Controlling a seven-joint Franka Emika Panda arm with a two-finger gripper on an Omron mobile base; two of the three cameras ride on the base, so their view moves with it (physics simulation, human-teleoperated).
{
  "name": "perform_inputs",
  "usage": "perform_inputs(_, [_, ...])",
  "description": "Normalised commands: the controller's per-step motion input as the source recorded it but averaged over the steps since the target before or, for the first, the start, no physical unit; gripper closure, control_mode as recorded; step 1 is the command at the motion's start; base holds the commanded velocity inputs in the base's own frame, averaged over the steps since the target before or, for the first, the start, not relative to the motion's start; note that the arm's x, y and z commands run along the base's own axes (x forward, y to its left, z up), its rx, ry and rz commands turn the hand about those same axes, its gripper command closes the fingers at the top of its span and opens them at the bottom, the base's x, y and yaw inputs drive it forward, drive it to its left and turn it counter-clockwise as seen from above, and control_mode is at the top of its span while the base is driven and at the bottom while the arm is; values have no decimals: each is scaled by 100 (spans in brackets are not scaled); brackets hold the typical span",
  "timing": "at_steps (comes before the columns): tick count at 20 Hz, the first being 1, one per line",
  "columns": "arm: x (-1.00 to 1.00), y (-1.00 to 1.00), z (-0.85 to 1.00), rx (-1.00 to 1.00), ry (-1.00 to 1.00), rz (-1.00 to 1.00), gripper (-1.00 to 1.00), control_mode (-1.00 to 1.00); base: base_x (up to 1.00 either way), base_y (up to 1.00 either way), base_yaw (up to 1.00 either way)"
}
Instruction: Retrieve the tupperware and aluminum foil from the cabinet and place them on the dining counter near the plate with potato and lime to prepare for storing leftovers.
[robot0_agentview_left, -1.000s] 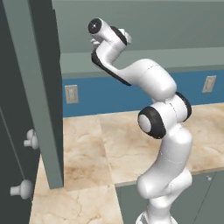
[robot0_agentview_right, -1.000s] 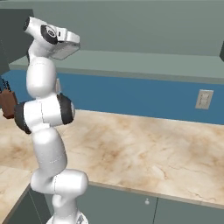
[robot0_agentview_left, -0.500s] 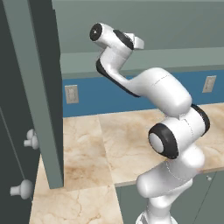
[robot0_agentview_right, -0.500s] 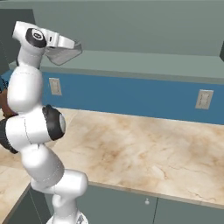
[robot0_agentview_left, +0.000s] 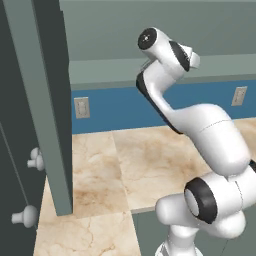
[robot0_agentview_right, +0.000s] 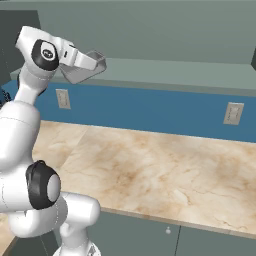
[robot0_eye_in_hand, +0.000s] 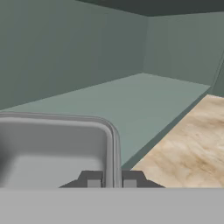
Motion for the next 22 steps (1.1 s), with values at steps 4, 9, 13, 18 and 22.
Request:
perform_inputs(4, [-100,-44,-23,18,-3,0,100,-100,0,0,0])
perform_inputs(9, [-100,-22,-23,18,0,0,100,-100,0,0,0])
perform_inputs(13, [-100,-35,-23,18,11,0,100,-100,0,0,0])
perform_inputs(18, [-67,-12,-47,4,26,0,100,-100,0,0,0])
perform_inputs(22, [-19,0,-77,6,18,10,100,-100,0,0,0])
